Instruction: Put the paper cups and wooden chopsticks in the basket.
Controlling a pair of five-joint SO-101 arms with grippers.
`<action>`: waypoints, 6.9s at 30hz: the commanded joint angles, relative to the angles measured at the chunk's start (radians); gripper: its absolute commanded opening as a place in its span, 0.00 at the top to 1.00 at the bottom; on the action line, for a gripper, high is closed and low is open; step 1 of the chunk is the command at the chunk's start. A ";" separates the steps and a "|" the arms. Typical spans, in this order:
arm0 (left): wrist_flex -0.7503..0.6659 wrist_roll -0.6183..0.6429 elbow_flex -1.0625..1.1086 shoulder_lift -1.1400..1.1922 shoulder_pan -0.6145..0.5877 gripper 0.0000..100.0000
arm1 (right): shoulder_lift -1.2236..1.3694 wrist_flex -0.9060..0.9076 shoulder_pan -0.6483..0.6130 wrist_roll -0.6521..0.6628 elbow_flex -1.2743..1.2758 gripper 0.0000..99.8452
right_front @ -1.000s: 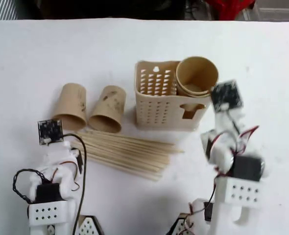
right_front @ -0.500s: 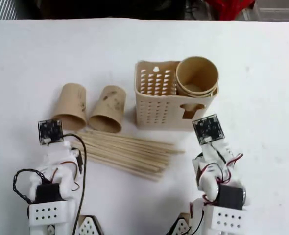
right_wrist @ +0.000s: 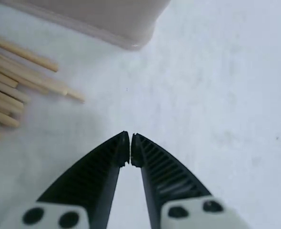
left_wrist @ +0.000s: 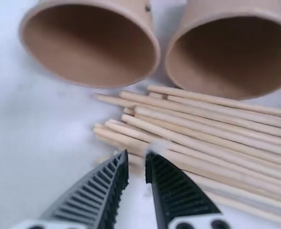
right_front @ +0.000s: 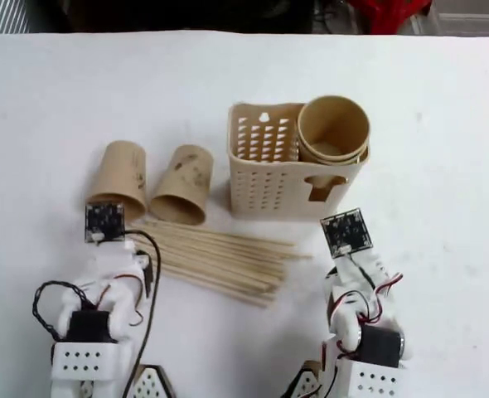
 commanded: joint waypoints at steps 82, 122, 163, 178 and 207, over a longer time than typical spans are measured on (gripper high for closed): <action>-0.766 -0.795 -0.738 1.337 -0.119 0.98 | -0.005 -0.041 -0.045 0.012 0.086 0.98; 0.816 -0.176 -2.447 1.256 0.265 0.98 | -0.005 -0.054 -0.042 0.012 0.095 0.98; 0.186 -0.293 -2.047 1.491 0.615 0.97 | -0.005 -0.053 -0.042 0.012 0.098 0.98; 0.373 -0.295 -2.197 1.558 0.619 0.97 | -0.005 -0.053 -0.047 0.012 0.098 0.98; 0.290 -0.296 -2.194 1.558 0.618 0.88 | -0.005 -0.053 -0.048 0.012 0.098 0.98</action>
